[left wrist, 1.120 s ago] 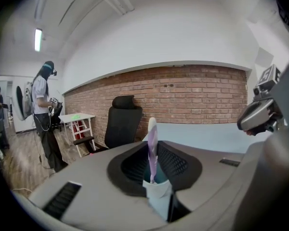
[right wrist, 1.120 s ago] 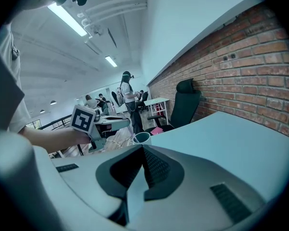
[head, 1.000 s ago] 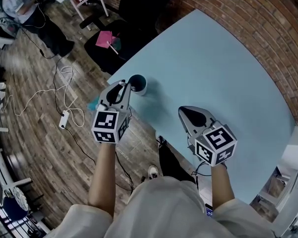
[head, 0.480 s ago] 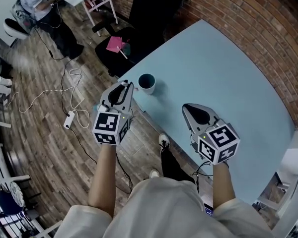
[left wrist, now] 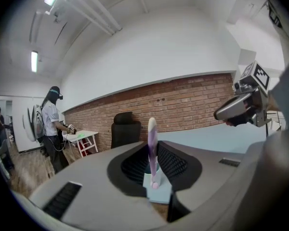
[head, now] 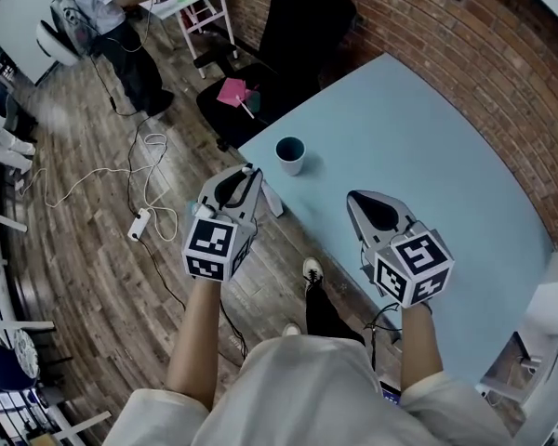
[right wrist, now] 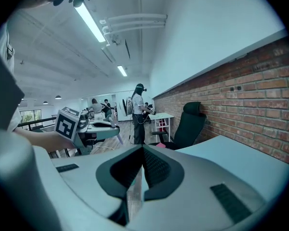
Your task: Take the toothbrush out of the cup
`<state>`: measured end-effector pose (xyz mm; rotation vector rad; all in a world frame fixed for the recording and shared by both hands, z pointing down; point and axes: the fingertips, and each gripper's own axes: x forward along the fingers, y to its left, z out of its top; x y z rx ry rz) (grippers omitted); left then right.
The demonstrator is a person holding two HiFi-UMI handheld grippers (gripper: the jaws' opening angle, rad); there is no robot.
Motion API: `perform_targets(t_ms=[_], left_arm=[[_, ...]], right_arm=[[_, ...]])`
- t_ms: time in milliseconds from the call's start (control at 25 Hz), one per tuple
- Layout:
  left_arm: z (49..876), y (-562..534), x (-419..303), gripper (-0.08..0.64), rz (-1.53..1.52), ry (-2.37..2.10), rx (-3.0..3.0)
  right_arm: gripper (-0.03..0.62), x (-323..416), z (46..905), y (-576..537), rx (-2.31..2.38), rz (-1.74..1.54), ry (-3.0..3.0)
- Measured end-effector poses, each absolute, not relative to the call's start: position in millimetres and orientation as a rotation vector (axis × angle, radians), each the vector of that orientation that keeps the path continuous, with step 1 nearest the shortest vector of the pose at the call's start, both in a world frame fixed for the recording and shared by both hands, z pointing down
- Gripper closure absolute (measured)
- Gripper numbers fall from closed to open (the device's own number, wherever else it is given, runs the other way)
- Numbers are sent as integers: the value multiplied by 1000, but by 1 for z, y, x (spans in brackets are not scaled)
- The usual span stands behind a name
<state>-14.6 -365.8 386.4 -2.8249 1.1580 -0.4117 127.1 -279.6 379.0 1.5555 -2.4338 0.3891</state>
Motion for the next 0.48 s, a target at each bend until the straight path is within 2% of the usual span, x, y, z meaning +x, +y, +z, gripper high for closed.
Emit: perform_targets(t_ms=[480], left_arm=[[362, -284, -42, 480, -388, 1100, -2820]], right_arm=[[572, 101, 340, -220, 1639, 347, -2488]])
